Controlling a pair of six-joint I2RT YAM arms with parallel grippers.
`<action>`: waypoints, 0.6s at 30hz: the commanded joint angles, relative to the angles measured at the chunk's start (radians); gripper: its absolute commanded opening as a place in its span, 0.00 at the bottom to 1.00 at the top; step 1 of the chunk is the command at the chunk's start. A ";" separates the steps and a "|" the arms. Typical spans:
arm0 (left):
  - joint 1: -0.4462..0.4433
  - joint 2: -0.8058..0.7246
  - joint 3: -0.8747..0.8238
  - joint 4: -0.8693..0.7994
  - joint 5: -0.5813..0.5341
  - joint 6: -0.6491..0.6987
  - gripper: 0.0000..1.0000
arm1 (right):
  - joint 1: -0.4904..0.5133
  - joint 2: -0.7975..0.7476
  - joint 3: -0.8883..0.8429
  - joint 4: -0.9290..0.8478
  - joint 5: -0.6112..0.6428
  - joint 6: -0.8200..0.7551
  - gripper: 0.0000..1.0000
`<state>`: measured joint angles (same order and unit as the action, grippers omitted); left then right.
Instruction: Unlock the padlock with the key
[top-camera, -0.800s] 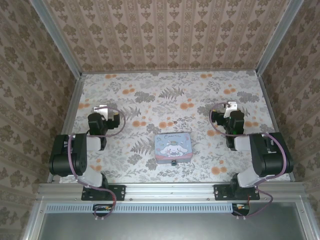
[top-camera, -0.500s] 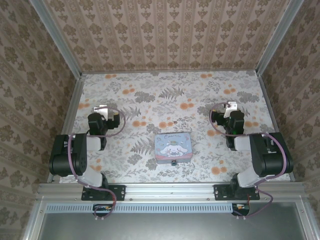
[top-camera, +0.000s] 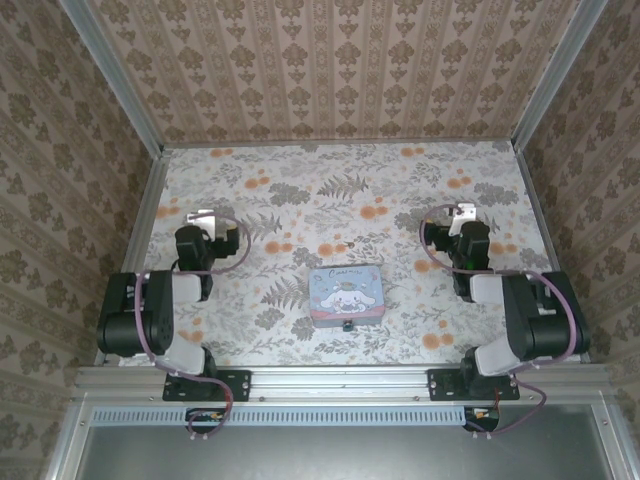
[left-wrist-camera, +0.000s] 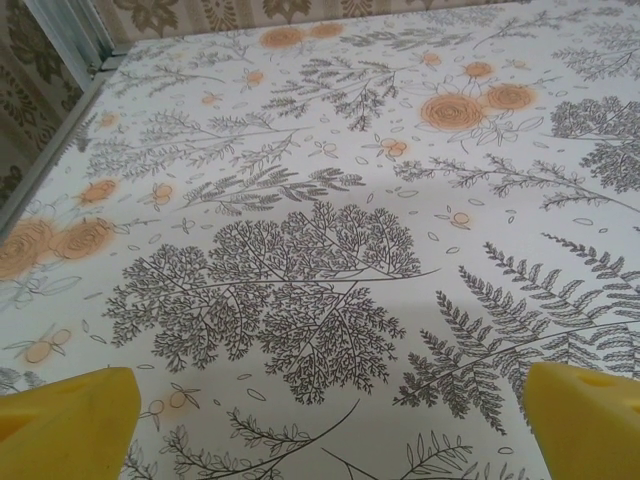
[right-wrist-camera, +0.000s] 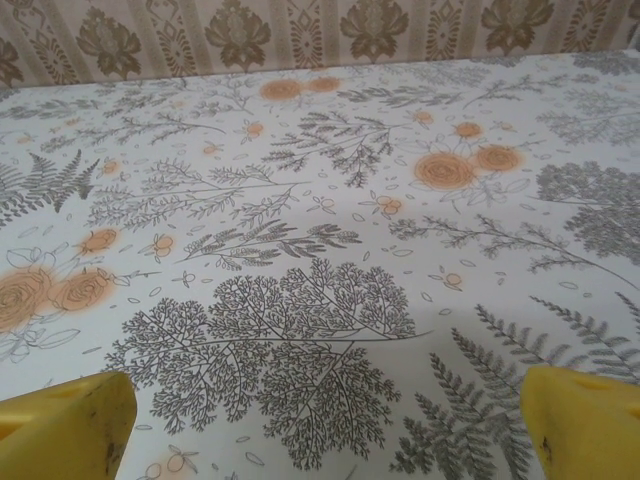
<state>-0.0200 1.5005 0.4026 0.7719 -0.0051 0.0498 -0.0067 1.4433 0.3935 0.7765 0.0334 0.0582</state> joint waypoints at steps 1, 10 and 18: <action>-0.027 -0.103 0.088 -0.174 -0.051 0.022 1.00 | -0.006 -0.174 0.090 -0.265 0.046 0.063 0.99; -0.104 -0.171 0.371 -0.671 -0.063 -0.259 1.00 | -0.006 -0.311 0.119 -0.471 -0.248 0.361 0.99; -0.365 -0.167 0.432 -0.919 -0.073 -0.493 0.99 | 0.069 -0.412 0.076 -0.739 -0.434 0.459 0.92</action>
<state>-0.3126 1.3396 0.8116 0.0170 -0.0765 -0.3080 0.0257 1.0775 0.4877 0.2035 -0.3061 0.4538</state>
